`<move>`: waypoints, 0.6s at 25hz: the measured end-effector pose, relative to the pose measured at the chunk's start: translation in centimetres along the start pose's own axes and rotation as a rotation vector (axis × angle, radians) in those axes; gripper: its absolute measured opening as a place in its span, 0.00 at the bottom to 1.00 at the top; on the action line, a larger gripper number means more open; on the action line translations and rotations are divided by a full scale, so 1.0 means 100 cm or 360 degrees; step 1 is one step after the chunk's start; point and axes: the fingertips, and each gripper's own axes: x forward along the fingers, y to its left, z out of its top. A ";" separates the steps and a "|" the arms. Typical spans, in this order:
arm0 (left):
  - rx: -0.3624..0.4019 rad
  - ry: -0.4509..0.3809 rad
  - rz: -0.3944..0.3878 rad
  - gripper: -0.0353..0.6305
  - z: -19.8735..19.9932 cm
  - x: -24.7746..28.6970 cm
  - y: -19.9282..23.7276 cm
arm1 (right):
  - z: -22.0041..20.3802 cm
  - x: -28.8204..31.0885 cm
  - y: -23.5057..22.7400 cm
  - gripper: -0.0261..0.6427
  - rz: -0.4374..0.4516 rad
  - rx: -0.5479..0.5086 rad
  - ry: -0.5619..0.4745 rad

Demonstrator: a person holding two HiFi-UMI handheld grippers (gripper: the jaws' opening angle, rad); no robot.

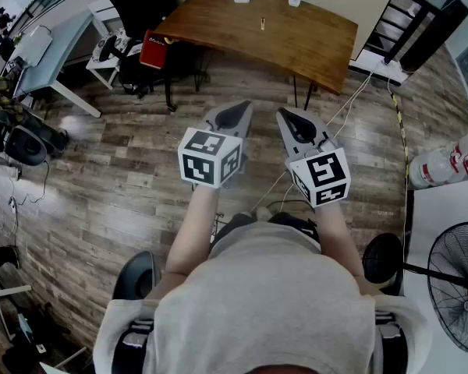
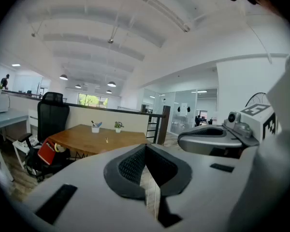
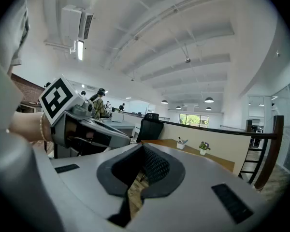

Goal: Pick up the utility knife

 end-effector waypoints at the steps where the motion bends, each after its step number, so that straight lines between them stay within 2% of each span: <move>1: 0.0004 0.0000 -0.0001 0.07 0.000 0.002 0.002 | -0.001 0.002 0.000 0.06 0.0000 -0.0002 0.0003; 6: 0.0011 0.0011 -0.0009 0.07 -0.004 0.003 0.006 | -0.004 0.006 0.007 0.06 0.0019 0.0009 0.0020; 11: 0.0068 0.0027 -0.0015 0.07 -0.005 0.001 0.008 | -0.004 0.010 0.011 0.06 -0.0013 0.0011 0.0011; 15: 0.0074 -0.0180 -0.0169 0.08 0.009 -0.016 0.004 | 0.003 0.007 0.013 0.06 -0.0052 0.0097 -0.0086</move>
